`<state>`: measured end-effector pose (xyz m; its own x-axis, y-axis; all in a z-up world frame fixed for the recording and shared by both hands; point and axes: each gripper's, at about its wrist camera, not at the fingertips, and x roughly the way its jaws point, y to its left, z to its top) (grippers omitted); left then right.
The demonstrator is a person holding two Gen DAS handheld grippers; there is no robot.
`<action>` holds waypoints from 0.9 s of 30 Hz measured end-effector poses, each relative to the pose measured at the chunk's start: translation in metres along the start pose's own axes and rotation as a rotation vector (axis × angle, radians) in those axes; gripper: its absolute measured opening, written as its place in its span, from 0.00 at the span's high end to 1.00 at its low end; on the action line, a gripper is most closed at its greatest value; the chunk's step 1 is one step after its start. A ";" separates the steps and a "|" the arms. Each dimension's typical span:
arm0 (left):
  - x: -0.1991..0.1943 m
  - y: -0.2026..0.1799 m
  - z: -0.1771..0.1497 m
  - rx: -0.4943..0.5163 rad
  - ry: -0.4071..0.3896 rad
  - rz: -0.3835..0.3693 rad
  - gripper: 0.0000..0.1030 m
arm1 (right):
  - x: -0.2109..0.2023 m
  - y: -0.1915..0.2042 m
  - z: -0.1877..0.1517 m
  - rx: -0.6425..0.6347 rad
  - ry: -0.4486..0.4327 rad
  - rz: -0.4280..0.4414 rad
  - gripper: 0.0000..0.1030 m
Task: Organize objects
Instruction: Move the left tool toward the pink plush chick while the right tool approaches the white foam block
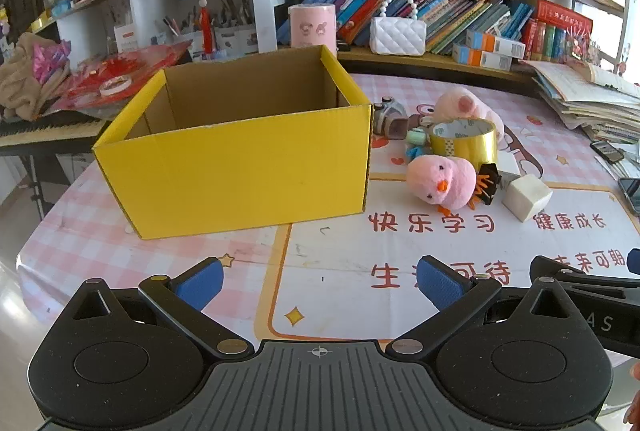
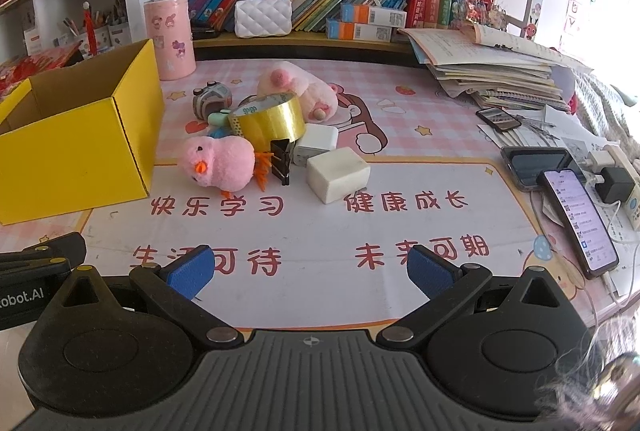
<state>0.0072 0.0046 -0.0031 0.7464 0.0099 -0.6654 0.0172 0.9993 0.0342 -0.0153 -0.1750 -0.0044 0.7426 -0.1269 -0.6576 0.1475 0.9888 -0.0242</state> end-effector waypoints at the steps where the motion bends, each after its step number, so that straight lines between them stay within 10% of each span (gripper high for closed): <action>1: 0.001 0.000 0.000 0.000 0.001 0.000 0.00 | 0.001 0.000 0.000 0.001 0.001 0.000 0.00; 27: 0.033 -0.024 0.019 -0.024 0.038 -0.009 0.00 | 0.033 -0.020 0.023 -0.014 0.041 0.005 0.00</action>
<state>0.0443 -0.0194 -0.0116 0.7206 0.0015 -0.6934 0.0079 0.9999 0.0104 0.0207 -0.2010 -0.0083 0.7159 -0.1185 -0.6881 0.1344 0.9904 -0.0307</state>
